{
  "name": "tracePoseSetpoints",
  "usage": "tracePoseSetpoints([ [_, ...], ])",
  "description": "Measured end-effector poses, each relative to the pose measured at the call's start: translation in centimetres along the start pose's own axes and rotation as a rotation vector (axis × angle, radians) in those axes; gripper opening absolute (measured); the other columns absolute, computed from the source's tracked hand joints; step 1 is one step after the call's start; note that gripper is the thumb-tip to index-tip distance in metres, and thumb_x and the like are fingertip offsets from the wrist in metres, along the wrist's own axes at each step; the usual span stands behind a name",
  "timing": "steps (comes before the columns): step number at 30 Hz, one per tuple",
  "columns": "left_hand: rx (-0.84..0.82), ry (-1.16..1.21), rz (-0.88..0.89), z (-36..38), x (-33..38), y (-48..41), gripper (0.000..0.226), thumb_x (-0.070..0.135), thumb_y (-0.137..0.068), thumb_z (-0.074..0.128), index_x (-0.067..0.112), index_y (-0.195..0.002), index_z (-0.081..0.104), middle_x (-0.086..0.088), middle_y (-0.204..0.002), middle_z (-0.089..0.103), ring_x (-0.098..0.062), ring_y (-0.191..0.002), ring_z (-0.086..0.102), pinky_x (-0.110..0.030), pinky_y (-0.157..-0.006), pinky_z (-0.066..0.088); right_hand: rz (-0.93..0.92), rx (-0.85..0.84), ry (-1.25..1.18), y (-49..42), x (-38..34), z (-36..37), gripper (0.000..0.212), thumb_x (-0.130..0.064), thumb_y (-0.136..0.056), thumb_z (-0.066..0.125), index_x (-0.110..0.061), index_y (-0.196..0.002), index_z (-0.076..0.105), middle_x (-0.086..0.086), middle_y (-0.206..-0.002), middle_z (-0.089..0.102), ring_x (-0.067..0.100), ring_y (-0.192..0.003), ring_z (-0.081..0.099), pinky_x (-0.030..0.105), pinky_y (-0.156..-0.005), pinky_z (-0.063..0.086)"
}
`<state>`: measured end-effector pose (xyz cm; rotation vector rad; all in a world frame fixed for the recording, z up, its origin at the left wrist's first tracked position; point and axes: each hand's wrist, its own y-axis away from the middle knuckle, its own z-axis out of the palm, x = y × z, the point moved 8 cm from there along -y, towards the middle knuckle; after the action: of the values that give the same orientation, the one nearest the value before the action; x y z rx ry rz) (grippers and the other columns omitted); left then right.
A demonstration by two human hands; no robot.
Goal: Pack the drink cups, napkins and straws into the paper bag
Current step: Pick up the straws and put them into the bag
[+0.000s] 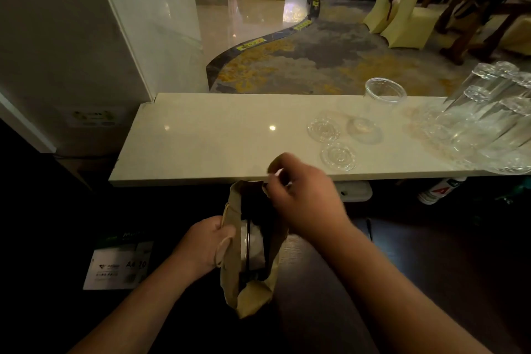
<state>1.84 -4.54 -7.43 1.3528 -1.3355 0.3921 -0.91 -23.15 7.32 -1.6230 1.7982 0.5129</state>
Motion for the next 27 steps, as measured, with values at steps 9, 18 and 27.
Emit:
tracePoseSetpoints([
  [9,0.013,-0.058,0.038,0.1,0.8,0.1,0.03,0.043,-0.071,0.052,0.019,-0.07,0.071,-0.002,-0.073,0.071,-0.022,-0.073,0.066,-0.031,-0.066,0.046,0.191,0.201,0.342,2.2,13.6,-4.1,0.007,-0.029,-0.09,0.063,-0.023,-0.093,0.064,-0.005,-0.083,0.067,0.021,-0.071,0.064,0.03,-0.059,0.041],
  [18,-0.008,0.001,0.026,0.4,0.5,-0.3,0.043,0.035,-0.075,0.056,-0.001,-0.09,0.073,-0.022,-0.09,0.075,-0.04,-0.085,0.07,-0.035,-0.071,0.048,0.643,-0.203,0.391,7.8,28.2,2.7,0.043,-0.028,-0.09,0.061,-0.01,-0.129,0.059,0.016,-0.13,0.061,0.034,-0.118,0.059,0.038,-0.091,0.049],
  [27,0.008,0.032,0.008,0.4,0.4,-0.1,0.039,0.032,-0.076,0.058,-0.001,-0.089,0.073,-0.024,-0.09,0.074,-0.045,-0.091,0.07,-0.038,-0.072,0.05,0.888,-0.446,0.393,12.2,30.6,5.5,0.051,-0.032,-0.096,0.054,-0.01,-0.141,0.045,0.018,-0.143,0.047,0.036,-0.133,0.05,0.041,-0.109,0.042],
])
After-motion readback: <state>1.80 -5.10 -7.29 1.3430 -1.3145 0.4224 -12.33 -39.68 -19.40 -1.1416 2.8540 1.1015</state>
